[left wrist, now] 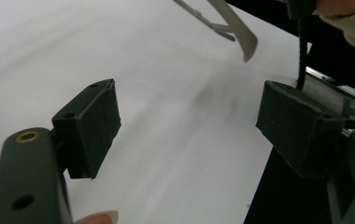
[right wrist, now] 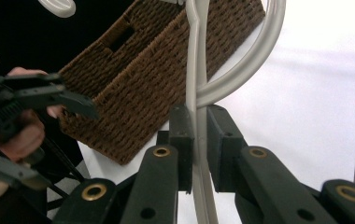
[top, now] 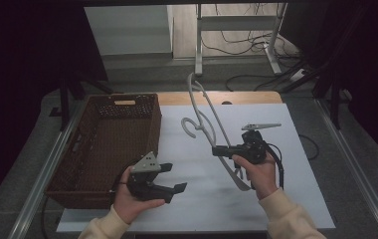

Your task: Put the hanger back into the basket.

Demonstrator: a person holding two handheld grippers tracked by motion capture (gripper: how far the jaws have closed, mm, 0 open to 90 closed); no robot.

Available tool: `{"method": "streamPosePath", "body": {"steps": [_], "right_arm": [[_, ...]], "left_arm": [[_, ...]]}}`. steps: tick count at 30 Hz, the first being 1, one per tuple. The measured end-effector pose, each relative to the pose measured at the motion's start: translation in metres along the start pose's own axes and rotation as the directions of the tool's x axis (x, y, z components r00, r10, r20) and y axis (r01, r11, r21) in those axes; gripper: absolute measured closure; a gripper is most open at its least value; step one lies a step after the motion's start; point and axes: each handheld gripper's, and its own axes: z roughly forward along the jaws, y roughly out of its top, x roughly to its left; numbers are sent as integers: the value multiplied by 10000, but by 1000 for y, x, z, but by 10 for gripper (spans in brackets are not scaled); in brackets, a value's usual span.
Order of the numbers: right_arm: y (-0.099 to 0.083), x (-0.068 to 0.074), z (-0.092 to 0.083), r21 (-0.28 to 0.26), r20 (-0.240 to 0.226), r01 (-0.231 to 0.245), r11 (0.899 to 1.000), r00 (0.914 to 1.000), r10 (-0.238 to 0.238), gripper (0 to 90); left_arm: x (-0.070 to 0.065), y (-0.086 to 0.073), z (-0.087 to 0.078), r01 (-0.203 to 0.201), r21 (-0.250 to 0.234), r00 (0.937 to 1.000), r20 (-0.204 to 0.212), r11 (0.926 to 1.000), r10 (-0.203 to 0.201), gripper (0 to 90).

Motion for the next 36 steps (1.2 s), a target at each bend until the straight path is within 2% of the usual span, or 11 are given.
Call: {"method": "streamPosePath", "body": {"steps": [7,11,18,20,22,25,30,33,36], "right_arm": [[-2,1,2,-188,-92,-94,9998,9999,93,814],[-3,1,3,-233,-78,-95,9997,9999,93,814],[-3,4,3,-517,-170,-173,9985,9997,165,814],[-3,6,2,-713,-149,-119,9974,9998,108,814],[-4,8,2,-969,-194,-166,9952,9997,148,814],[-5,9,2,-1114,-169,-200,9936,9997,182,814],[-6,9,3,-1216,-186,-275,9922,9995,254,815],[-7,8,4,-1331,-218,-346,9905,9993,320,814],[-7,8,4,-1422,-239,-414,9890,9990,384,814]], "left_arm": [[-2,5,17,48,75,9986,526,10000,-52,229],[1,6,27,337,-40,9912,1285,9994,-329,236],[2,11,43,566,-212,9850,1642,9982,-523,242],[2,13,49,582,-277,9841,1698,9979,-527,246],[3,16,58,636,-428,9804,1895,9971,-544,255],[3,18,66,731,-554,9779,2001,9958,-606,265],[2,20,75,771,-597,9755,2106,9952,-629,283],[1,21,84,813,-629,9704,2326,9947,-646,286],[2,23,89,937,-664,9684,2378,9934,-755,294]]}}
